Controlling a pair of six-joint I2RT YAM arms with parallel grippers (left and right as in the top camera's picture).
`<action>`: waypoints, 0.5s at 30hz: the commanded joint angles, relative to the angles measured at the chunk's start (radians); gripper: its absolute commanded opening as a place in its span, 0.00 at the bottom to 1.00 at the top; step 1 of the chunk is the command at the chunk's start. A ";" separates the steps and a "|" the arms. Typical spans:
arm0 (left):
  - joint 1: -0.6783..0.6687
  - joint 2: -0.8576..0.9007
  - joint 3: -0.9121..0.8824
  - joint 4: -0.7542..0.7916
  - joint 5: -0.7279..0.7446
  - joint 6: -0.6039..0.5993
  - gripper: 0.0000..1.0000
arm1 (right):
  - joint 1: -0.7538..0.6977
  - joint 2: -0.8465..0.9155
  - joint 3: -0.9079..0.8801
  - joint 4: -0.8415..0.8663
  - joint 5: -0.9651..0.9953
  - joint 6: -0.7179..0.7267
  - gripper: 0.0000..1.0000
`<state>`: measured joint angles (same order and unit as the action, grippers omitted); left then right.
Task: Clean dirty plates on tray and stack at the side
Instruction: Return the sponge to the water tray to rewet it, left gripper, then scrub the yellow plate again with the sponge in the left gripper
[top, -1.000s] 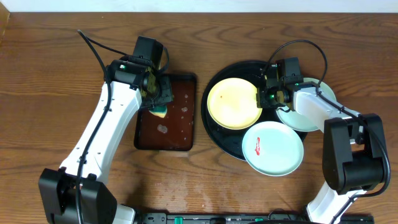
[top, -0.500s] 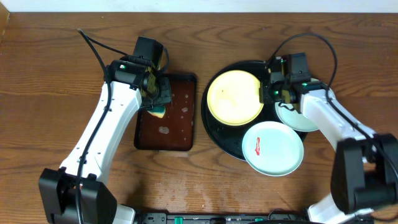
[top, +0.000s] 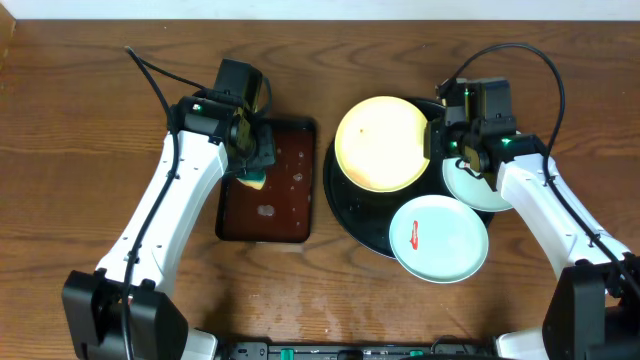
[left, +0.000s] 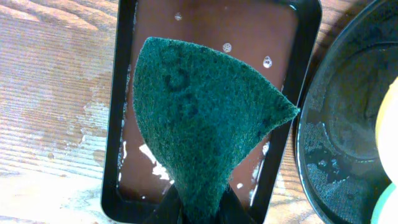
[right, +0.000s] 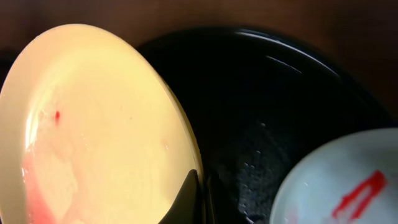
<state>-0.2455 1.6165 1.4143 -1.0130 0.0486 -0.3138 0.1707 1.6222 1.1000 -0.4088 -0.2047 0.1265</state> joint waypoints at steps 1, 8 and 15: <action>0.003 -0.003 -0.003 0.009 -0.004 0.012 0.08 | 0.007 -0.013 0.013 -0.023 0.083 0.015 0.01; -0.038 -0.002 -0.003 0.123 0.083 0.003 0.08 | 0.008 0.042 0.005 -0.056 0.106 0.016 0.01; -0.151 0.020 -0.003 0.304 0.082 0.002 0.08 | 0.029 0.162 0.005 -0.039 0.098 0.015 0.01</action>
<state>-0.3538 1.6169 1.4143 -0.7475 0.1150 -0.3141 0.1795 1.7416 1.1000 -0.4583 -0.1036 0.1265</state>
